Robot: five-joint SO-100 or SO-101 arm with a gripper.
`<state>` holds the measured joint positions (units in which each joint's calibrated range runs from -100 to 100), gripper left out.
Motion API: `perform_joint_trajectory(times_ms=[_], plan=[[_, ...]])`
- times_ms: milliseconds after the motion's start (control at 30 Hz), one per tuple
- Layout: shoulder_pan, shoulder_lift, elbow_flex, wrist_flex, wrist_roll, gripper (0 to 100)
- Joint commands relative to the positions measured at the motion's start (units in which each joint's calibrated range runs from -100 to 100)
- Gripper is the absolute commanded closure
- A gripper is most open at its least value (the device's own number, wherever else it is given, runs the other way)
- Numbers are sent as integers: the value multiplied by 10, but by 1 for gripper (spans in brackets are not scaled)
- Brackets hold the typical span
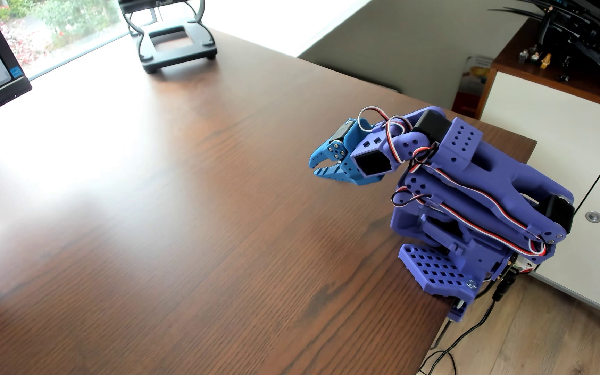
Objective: Grab the blue dice
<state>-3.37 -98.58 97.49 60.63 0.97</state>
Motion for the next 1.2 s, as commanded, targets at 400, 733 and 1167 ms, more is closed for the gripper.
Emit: perform_joint_trajectory(times_ms=[400,733,1167], plan=[[-1,-13,-4,-14,2,96],[-1,-13,-4,-14,2,96],[13,-5,-46,-5,29,96]])
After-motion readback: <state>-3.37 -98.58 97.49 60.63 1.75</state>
